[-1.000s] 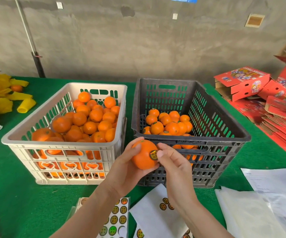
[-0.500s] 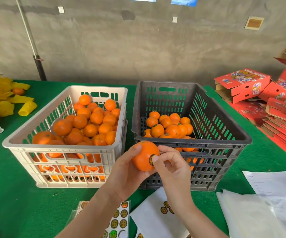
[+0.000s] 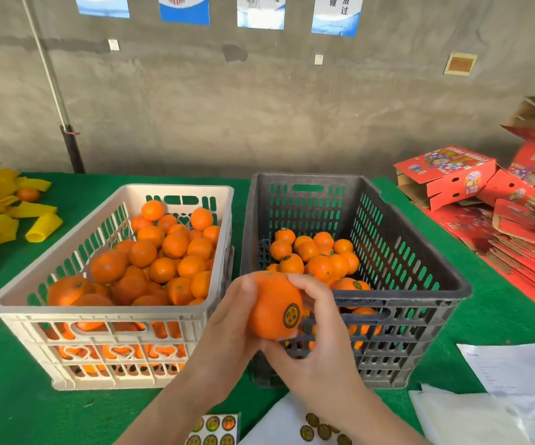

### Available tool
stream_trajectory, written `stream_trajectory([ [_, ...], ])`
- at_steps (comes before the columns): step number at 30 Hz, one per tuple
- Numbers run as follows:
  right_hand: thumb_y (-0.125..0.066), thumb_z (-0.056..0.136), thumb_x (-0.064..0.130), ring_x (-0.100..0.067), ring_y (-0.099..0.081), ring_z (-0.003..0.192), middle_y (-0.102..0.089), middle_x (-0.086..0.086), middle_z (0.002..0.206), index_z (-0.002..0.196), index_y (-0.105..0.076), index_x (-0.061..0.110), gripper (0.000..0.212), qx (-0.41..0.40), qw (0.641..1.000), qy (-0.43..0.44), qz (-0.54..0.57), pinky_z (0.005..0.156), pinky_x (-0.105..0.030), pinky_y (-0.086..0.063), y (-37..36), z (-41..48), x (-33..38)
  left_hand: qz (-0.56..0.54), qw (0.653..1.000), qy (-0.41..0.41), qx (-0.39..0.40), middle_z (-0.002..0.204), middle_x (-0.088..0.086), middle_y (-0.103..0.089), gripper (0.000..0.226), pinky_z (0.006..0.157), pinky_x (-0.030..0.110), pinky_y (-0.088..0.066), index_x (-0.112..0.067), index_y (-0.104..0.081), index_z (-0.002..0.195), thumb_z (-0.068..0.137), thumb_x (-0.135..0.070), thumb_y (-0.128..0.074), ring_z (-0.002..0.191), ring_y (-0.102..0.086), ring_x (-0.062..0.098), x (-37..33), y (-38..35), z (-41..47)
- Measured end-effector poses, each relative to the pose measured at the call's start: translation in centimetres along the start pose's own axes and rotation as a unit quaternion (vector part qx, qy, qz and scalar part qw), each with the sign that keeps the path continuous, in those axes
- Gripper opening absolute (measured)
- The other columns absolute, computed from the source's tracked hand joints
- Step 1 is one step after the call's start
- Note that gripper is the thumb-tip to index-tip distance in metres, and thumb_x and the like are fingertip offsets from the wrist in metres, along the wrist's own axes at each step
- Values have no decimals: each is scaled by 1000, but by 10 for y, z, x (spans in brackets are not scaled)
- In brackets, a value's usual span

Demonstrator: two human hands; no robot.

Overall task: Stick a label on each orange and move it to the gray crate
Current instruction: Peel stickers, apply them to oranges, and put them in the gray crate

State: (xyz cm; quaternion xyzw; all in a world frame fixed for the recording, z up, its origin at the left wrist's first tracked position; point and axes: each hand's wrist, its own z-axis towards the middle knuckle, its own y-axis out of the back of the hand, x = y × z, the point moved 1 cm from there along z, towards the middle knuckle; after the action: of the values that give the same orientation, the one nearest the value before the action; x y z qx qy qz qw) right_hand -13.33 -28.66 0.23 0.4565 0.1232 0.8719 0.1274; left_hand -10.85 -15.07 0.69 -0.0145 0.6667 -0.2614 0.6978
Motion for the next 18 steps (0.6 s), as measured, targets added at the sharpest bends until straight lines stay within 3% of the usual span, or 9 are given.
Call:
stream_trajectory([
  [3, -79, 68, 22, -1, -49, 111, -45, 13, 122, 122, -39, 32, 68, -29, 998, 47, -32, 84, -12, -44, 15, 46, 4, 194, 976, -85, -55, 114, -7, -67, 51, 76, 18, -54, -44, -62, 111, 84, -73, -30, 104, -64, 8, -21, 0, 41],
  [6, -80, 64, 21, -7, -52, 106, -48, 6, 116, 116, -41, 30, 66, -82, 995, 5, -52, 86, -18, -44, 30, 113, -15, 368, 915, -119, -116, 103, 0, -65, 22, 72, 18, -51, -27, -52, 117, 102, -33, -37, 86, -63, 7, -28, 9, 103],
  [8, -83, 65, 17, -18, -53, 108, -51, 0, 114, 116, -45, 20, 64, -108, 987, -74, -90, 87, -25, -43, 40, 165, -46, 545, 825, -120, -85, 100, -3, -64, 32, 80, 25, -49, -16, -47, 131, 99, -21, -47, 90, -61, 11, -24, 13, 135],
  [9, -83, 65, 17, -21, -53, 109, -51, -2, 115, 118, -46, 16, 65, -102, 980, -123, -122, 87, -27, -42, 45, 189, -64, 622, 774, -106, -53, 109, 0, -63, 37, 88, 30, -47, -15, -47, 132, 96, -23, -51, 101, -59, 15, -19, 16, 145],
  [12, -81, 67, 17, -30, -49, 116, -48, -13, 125, 126, -42, 11, 71, -15, 939, -231, -255, 91, -36, -42, 55, 236, -129, 793, 608, -33, 15, 128, 7, -54, 40, 100, 37, -37, -16, -47, 131, 95, -32, -54, 117, -50, 25, -3, 19, 158],
  [13, -79, 69, 17, -32, -48, 118, -47, -16, 127, 127, -41, 8, 69, 20, 920, -252, -300, 92, -37, -43, 57, 242, -151, 808, 588, -27, 20, 128, 8, -53, 39, 99, 37, -35, -16, -48, 130, 95, -32, -53, 117, -48, 26, 0, 21, 161],
  [14, -74, 73, 17, -34, -47, 120, -46, -18, 128, 127, -41, 6, 64, 53, 900, -268, -339, 93, -37, -43, 58, 246, -172, 807, 589, -28, 17, 128, 7, -52, 38, 99, 36, -33, -16, -48, 128, 95, -32, -53, 116, -47, 26, 2, 22, 162],
  [18, -58, 86, 9, -41, -42, 125, -36, -20, 138, 134, -34, 7, 54, 137, 836, -324, -421, 98, -45, -42, 59, 248, -233, 774, 633, -23, 7, 129, 4, -48, 37, 101, 33, -28, -19, -47, 129, 95, -30, -56, 119, -42, 24, 5, 27, 165],
])
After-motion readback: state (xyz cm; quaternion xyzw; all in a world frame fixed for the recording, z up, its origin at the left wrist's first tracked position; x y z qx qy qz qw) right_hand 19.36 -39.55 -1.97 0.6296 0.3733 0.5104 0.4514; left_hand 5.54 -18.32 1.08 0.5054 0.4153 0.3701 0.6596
